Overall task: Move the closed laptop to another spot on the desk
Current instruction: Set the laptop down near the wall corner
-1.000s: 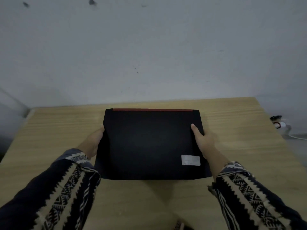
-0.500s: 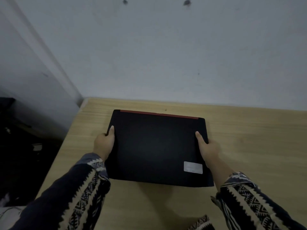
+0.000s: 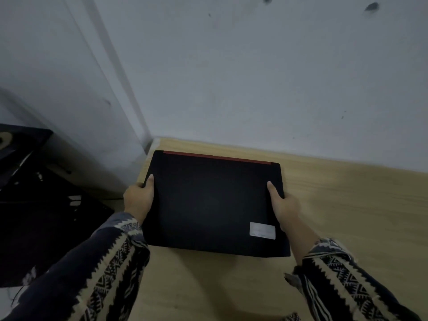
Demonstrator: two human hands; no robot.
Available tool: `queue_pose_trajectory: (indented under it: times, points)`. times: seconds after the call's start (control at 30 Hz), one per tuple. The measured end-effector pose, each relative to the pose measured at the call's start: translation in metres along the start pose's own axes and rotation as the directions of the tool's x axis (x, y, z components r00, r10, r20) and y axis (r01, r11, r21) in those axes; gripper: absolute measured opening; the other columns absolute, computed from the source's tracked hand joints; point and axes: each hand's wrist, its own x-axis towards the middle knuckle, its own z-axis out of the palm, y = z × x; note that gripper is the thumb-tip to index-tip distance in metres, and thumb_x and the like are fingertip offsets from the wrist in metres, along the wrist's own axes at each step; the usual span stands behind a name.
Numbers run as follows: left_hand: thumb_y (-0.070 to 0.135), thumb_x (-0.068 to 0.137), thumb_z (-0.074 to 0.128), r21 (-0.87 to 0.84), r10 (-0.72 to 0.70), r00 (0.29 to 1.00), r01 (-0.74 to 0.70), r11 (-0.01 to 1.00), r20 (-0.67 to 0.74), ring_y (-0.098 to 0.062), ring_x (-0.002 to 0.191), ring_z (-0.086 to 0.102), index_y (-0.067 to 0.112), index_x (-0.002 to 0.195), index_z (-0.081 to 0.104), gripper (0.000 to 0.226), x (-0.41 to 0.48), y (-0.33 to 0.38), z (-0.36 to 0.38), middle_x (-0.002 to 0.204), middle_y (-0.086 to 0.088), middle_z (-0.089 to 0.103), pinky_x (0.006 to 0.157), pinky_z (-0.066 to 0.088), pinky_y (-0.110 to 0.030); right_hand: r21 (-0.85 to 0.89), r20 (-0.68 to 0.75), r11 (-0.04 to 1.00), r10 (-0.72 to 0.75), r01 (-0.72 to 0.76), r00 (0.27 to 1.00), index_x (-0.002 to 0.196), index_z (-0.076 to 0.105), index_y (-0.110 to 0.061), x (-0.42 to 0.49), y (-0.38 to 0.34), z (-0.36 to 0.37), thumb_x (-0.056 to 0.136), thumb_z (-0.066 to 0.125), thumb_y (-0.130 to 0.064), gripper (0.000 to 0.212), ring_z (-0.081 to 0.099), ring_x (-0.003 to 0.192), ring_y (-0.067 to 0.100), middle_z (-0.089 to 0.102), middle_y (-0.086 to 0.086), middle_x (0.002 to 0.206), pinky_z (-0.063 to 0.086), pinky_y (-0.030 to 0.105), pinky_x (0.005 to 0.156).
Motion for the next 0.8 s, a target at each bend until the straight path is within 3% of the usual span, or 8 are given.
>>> queue_pose_trajectory:
  times: [0.13,0.23,0.53,0.67,0.8]
  points:
    - [0.052,0.093,0.044,0.002,0.038,0.999,-0.038,0.999,0.006,-0.044,0.094,0.061,-0.005,0.084,0.067,0.062,0.027,-0.005,0.001,0.092,-0.029,0.067,0.076,0.042,-0.038,0.014,-0.004,1.000,-0.018,0.018,1.000,0.075,0.061,-0.028,0.010,-0.013,0.019,0.086,0.061,-0.063,0.036,0.060,0.076,0.014,0.066,-0.002,0.083,0.049,0.035,0.075]
    - [0.052,0.093,0.045,0.015,0.068,0.997,-0.068,0.998,0.024,-0.044,0.089,0.062,-0.003,0.073,0.063,0.061,0.046,-0.005,0.004,0.086,-0.029,0.067,0.077,0.045,-0.040,-0.010,-0.022,1.000,-0.003,0.003,1.000,0.075,0.061,-0.027,0.018,-0.018,0.027,0.083,0.060,-0.067,0.041,0.061,0.076,0.016,0.067,0.000,0.084,0.050,0.035,0.074]
    - [0.054,0.093,0.044,0.063,0.020,0.998,-0.024,0.998,0.056,-0.043,0.095,0.062,-0.001,0.077,0.062,0.060,0.080,0.000,0.014,0.093,-0.027,0.067,0.087,0.050,-0.044,-0.075,-0.026,0.997,0.024,-0.026,0.999,0.087,0.063,-0.023,0.040,-0.025,0.049,0.081,0.055,-0.074,0.052,0.061,0.086,0.025,0.065,0.001,0.087,0.053,0.046,0.090]
    - [0.054,0.094,0.041,0.106,0.047,0.997,-0.054,0.993,0.067,-0.039,0.086,0.061,-0.001,0.072,0.060,0.062,0.090,0.000,0.018,0.083,-0.024,0.064,0.078,0.047,-0.040,-0.119,-0.042,0.992,0.042,-0.046,0.998,0.084,0.062,-0.019,0.044,-0.027,0.055,0.079,0.051,-0.078,0.060,0.062,0.092,0.029,0.066,0.005,0.092,0.051,0.050,0.095]
    - [0.052,0.096,0.036,0.223,0.102,0.990,-0.122,0.967,0.097,-0.031,0.073,0.053,-0.001,0.068,0.059,0.064,0.098,0.006,0.019,0.063,-0.012,0.052,0.069,0.037,-0.035,-0.187,-0.060,0.980,0.064,-0.074,0.996,0.123,0.062,-0.008,0.048,-0.030,0.056,0.077,0.045,-0.083,0.090,0.060,0.111,0.036,0.065,0.014,0.120,0.048,0.052,0.101]
